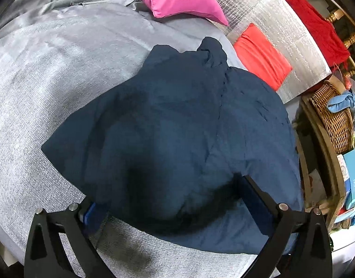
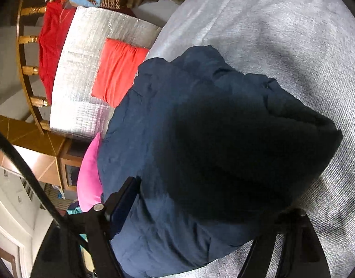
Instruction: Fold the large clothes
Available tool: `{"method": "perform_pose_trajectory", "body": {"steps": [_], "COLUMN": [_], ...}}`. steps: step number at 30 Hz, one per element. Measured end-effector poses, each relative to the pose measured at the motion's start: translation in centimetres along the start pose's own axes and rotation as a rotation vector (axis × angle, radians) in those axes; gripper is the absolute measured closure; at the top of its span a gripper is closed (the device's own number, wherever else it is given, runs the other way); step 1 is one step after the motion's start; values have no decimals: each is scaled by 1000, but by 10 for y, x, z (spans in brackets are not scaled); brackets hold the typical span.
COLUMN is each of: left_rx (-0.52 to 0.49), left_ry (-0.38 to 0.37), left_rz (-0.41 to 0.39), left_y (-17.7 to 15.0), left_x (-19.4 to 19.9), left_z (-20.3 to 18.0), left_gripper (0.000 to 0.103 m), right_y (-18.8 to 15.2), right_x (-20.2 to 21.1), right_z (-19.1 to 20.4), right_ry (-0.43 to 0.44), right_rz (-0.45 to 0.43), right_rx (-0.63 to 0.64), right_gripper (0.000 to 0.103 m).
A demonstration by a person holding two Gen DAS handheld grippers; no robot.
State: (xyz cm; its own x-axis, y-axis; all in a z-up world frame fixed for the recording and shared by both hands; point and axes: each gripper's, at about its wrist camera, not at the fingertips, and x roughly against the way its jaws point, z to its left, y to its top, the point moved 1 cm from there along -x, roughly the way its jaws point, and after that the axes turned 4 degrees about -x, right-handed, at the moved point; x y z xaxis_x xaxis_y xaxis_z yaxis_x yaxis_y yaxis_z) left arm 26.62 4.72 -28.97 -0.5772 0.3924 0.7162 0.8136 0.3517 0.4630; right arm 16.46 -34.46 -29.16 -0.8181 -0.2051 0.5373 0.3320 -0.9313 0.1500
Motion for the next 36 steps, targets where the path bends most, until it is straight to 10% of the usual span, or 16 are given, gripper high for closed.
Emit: {"method": "perform_pose_trajectory", "body": {"steps": [10, 15, 21, 36], "left_rx": [8, -8, -58, -13], "left_ry": [6, 1, -37, -47], "left_rz": [-54, -124, -186, -103], "left_y": [-4, 1, 2, -3], "left_x": [10, 23, 48, 38], "left_z": [3, 3, 3, 15], "left_gripper": [4, 46, 71, 67], "right_y": [4, -5, -19, -9], "right_x": [5, 12, 30, 10], "right_z": [-15, 10, 48, 14], "right_ry": [50, 2, -8, -45], "right_rz": [17, -56, -161, -20], "right_rx": [-63, 91, 297, 180], "right_gripper": [57, 62, 64, 64]}}
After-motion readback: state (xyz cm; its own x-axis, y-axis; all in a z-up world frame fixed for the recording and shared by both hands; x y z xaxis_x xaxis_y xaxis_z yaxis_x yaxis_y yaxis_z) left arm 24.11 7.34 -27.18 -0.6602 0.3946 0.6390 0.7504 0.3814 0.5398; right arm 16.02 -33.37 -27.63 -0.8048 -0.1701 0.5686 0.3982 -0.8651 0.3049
